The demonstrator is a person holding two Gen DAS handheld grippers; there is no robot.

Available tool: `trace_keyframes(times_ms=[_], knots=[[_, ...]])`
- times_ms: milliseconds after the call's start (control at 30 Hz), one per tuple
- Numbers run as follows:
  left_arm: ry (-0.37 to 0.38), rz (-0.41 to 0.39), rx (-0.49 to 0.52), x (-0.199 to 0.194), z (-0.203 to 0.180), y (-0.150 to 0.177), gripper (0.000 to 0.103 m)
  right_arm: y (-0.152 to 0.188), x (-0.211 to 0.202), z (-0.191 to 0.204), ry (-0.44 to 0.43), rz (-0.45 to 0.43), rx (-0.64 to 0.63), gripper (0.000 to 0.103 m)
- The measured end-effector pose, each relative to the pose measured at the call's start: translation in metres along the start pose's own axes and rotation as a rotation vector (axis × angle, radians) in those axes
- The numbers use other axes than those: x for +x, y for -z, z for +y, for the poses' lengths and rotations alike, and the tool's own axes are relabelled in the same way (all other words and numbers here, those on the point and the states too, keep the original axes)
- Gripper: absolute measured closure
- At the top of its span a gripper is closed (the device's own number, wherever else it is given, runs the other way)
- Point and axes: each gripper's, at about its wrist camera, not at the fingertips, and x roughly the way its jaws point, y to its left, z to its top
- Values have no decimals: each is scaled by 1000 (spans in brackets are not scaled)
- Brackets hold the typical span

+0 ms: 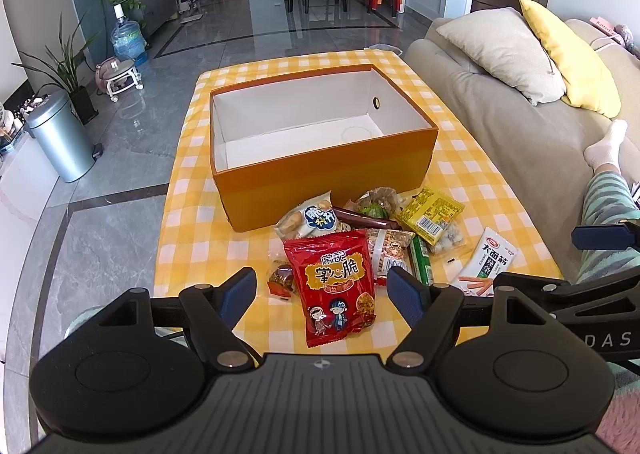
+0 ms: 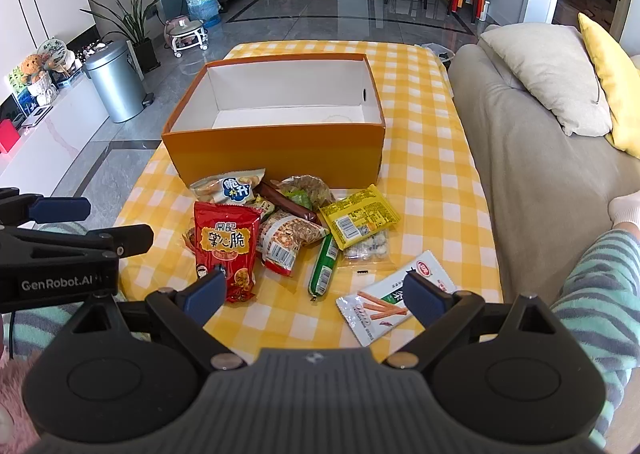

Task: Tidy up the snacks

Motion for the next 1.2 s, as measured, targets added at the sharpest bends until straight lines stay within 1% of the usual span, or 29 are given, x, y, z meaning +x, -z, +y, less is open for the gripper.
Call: trace_keyframes(times_ms=[167, 267, 300, 400, 500, 567, 633, 700, 767, 833, 867, 900, 967, 1067, 1133, 1200], knots=[[0, 3, -2, -2, 2, -1, 16, 0, 0, 1, 1, 1, 1, 11], [3, 3, 8, 5, -1, 1, 16, -1, 2, 0, -2, 2, 4, 11], [4, 1, 15, 9, -2, -3, 16, -2, 2, -1, -3, 1, 5, 11], [6, -9, 35, 3, -5, -17, 16, -5, 5, -5, -15, -6, 10, 11], [26, -17, 51, 1, -5, -25, 16, -10, 9, -7, -37, -18, 12, 14], [41, -10, 60, 6, -5, -28, 16, -12, 12, -8, -49, -23, 5, 20], [53, 9, 61, 13, -2, -29, 16, -14, 17, -10, -58, -20, 4, 24], [68, 57, 39, 24, 1, -33, 20, -15, 25, -13, -66, -9, 11, 26], [96, 110, 14, 36, 5, -36, 22, -17, 35, -16, -74, 11, 14, 35], [123, 163, -1, 51, 6, -38, 23, -18, 46, -18, -85, 34, 16, 38], [129, 183, -8, 58, 6, -39, 23, -19, 52, -19, -90, 46, 18, 42], [125, 206, -15, 65, 5, -40, 23, -20, 58, -20, -95, 57, 19, 44], [120, 229, -18, 78, 4, -41, 23, -21, 70, -22, -107, 77, 26, 52], [104, 267, -18, 98, 0, -40, 23, -24, 88, -23, -108, 97, 25, 58], [101, 284, -18, 112, -1, -37, 23, -26, 100, -23, -108, 106, 23, 59], [83, 309, -22, 122, -1, -34, 23, -28, 111, -23, -124, 108, 23, 61]])
